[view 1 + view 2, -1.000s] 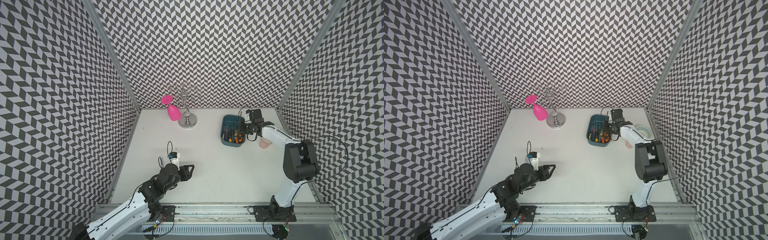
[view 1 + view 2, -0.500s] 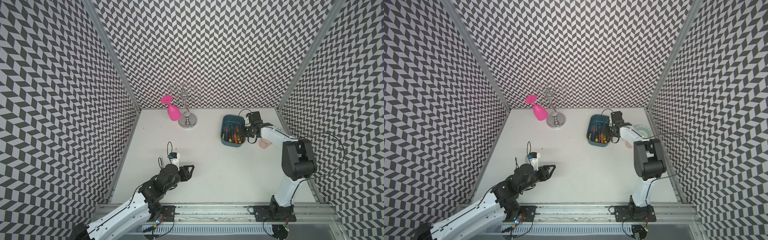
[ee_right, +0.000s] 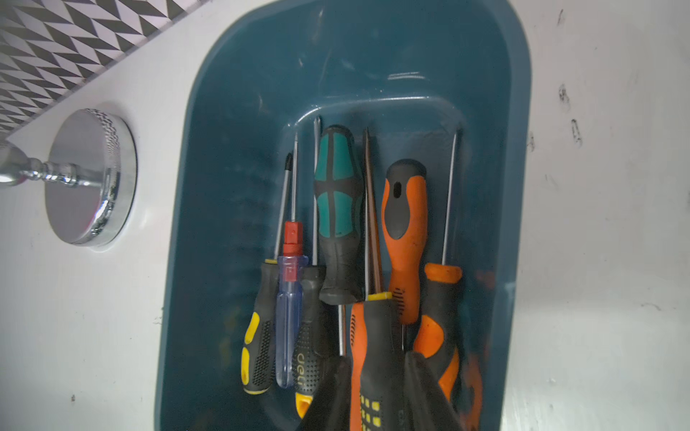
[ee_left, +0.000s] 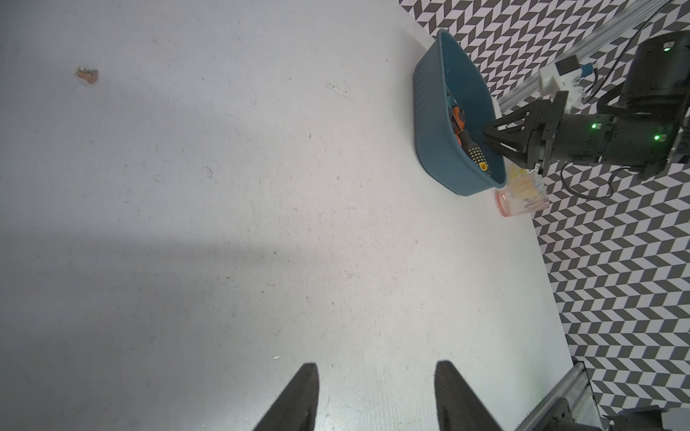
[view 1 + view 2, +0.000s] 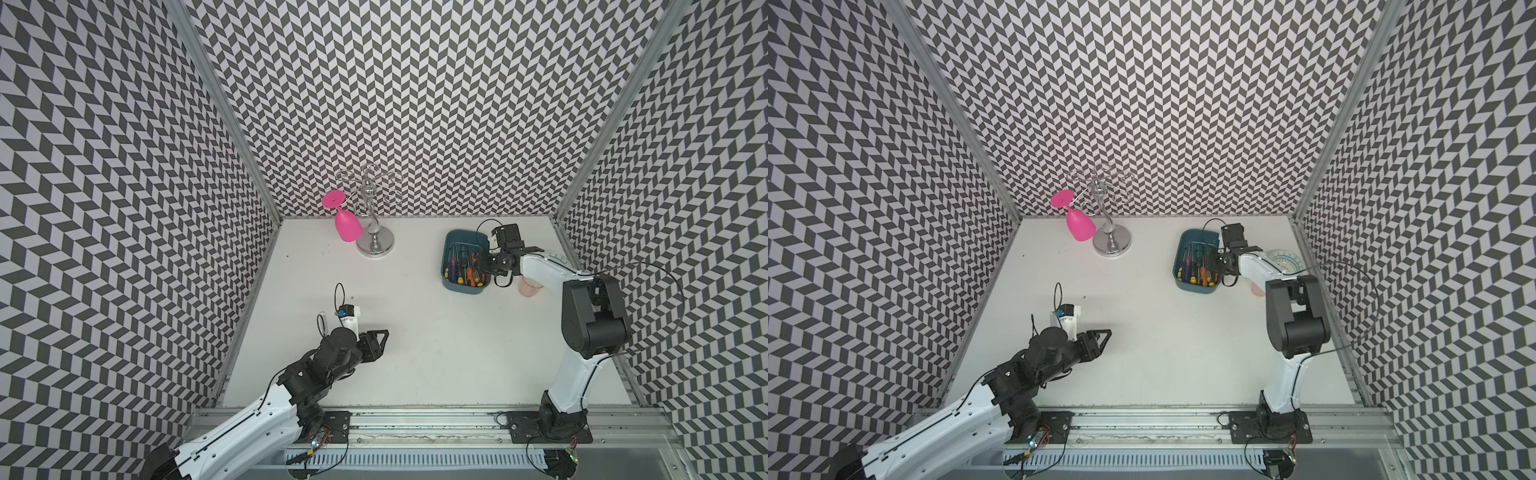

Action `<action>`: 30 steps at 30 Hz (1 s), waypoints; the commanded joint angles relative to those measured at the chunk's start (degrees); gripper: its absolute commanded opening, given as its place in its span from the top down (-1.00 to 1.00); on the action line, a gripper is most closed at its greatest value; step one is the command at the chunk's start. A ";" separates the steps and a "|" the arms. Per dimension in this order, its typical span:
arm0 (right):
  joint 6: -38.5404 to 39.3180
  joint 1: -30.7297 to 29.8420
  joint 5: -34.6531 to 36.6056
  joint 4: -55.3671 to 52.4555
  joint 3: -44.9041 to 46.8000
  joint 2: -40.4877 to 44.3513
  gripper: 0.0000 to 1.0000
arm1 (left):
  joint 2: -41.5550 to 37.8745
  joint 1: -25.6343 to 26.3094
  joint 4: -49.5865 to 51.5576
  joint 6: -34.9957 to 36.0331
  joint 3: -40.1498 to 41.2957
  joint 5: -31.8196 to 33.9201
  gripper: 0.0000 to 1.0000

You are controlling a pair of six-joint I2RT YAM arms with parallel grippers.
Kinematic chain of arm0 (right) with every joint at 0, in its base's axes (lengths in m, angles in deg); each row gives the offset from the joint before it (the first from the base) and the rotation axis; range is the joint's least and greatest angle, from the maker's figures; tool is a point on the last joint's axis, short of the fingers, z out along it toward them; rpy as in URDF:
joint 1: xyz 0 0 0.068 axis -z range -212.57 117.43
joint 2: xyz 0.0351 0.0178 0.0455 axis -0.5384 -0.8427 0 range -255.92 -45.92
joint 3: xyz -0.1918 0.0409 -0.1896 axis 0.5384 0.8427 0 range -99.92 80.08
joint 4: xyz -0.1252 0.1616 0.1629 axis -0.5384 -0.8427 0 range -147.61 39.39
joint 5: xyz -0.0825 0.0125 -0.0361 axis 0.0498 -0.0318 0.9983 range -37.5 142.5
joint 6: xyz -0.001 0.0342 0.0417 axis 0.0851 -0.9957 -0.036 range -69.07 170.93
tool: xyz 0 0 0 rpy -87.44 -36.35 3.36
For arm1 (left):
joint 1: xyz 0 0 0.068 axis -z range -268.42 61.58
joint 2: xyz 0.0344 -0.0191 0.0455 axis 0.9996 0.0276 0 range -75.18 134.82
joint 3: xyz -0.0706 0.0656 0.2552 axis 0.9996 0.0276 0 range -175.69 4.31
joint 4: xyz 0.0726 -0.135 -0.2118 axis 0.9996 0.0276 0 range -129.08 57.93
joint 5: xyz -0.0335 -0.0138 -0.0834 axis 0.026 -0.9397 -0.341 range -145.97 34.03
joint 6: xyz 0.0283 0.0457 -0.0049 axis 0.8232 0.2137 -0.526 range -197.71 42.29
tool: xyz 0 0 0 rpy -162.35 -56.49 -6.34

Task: Put the screwdriver on the desktop into the storage box
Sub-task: Place the screwdriver in the storage box, then pick up the screwdriver from the center of the board.

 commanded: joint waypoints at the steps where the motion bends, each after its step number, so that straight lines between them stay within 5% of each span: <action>1: -0.58 -0.25 -2.36 2.80 2.07 1.63 0.52 | 0.45 -0.30 -1.55 0.03 0.11 -0.69 -0.07; 13: -2.47 -4.91 -5.84 8.19 5.74 5.84 0.44 | 2.33 -1.21 8.20 -3.01 -4.29 6.03 -0.10; 15: -3.17 -5.16 -6.37 10.01 7.63 9.04 0.41 | 3.16 -1.69 10.28 -4.22 -4.95 7.34 -0.30; 24: -5.95 -7.28 -6.88 19.88 24.86 25.98 0.32 | 7.22 -5.95 20.87 -8.94 -9.18 13.68 -0.35; 30: -6.16 -8.94 -7.88 22.96 34.34 33.27 0.31 | 11.56 -13.48 24.63 -8.58 -11.83 14.61 -0.30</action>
